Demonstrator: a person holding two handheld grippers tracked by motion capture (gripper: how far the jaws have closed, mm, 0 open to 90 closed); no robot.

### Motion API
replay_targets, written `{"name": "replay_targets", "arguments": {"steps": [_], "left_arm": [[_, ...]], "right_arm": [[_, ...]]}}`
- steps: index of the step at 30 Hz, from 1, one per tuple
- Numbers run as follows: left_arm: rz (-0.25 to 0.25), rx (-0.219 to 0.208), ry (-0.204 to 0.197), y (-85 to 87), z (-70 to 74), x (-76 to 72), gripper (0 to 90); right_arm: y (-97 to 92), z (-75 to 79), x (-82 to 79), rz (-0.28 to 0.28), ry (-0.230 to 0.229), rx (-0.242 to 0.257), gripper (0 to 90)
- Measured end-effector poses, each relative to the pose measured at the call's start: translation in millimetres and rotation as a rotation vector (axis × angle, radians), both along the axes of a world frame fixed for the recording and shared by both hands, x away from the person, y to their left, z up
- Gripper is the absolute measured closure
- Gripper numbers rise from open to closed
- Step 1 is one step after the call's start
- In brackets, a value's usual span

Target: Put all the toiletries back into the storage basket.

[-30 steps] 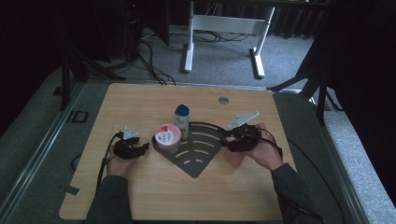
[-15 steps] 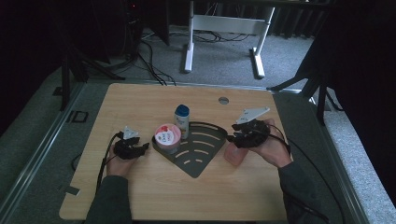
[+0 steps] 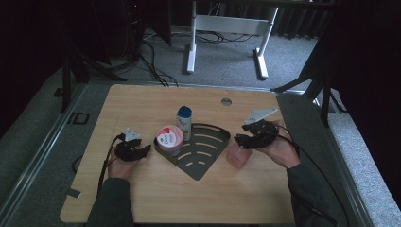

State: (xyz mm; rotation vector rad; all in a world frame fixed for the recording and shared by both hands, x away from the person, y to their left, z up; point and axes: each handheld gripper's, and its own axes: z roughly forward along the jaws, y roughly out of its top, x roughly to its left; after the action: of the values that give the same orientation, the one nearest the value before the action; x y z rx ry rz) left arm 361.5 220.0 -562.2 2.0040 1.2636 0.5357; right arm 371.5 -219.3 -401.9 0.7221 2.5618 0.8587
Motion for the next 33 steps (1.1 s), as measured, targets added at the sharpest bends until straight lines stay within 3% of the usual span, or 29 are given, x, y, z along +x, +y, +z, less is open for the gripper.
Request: {"name": "replay_targets", "arguments": {"steps": [18, 33], "left_arm": [[0.001, -0.002, -0.002, -0.2, -0.2, 0.0, 47.8], [0.001, -0.002, -0.002, -0.1, -0.1, 0.0, 47.8]], "right_arm": [[-1.9, -24.1, 10.6, -0.022, 0.064, -0.025, 45.6], [-1.5, -35.3, 15.6, -0.019, 0.115, -0.005, 49.7]]}}
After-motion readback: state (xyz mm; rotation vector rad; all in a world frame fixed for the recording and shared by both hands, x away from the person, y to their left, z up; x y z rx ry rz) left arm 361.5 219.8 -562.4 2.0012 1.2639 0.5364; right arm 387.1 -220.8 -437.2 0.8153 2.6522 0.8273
